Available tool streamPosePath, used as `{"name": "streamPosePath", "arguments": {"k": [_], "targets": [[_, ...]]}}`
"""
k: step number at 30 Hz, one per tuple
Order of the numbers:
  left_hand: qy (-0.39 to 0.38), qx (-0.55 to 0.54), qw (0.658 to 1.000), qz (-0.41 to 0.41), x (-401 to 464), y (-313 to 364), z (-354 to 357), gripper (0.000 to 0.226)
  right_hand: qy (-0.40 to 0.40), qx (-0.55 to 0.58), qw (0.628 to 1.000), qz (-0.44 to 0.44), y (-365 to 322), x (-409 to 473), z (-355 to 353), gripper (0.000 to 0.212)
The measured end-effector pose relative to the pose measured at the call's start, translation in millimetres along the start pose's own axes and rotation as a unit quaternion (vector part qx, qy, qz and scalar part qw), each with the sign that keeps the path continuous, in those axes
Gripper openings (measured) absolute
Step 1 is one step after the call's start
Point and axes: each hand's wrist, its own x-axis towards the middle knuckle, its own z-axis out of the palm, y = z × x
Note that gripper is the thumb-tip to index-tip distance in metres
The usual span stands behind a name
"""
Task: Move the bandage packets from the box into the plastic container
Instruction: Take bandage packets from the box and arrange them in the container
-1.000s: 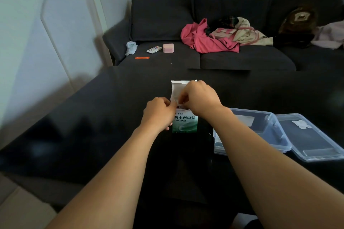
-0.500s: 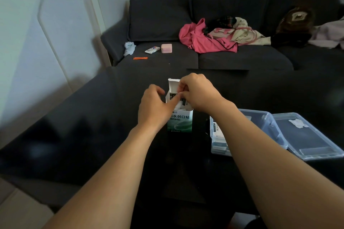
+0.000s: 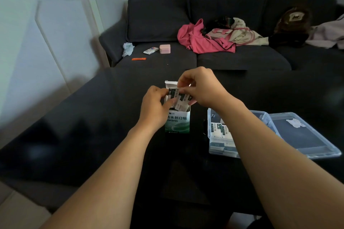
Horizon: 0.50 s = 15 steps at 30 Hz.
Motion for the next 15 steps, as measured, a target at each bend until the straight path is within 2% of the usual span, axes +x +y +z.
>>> {"name": "streamPosePath", "arguments": {"k": [4,8,11,15], "targets": [[0.029,-0.026,0.999,0.006,1,4,-2,0.007,0.010,0.048,0.999,0.023,5,-3,-7,0.028],[0.103,-0.133,0.985,-0.040,5,11,-8,0.013,0.064,0.172,0.982,0.049,6,-6,-27,0.021],[0.147,-0.249,0.954,-0.073,6,22,-11,0.006,0.092,0.325,0.935,0.107,8,-11,-40,0.017],[0.137,-0.422,0.882,-0.157,2,41,-8,0.009,0.096,0.472,0.853,0.199,14,-18,-41,0.010]]}}
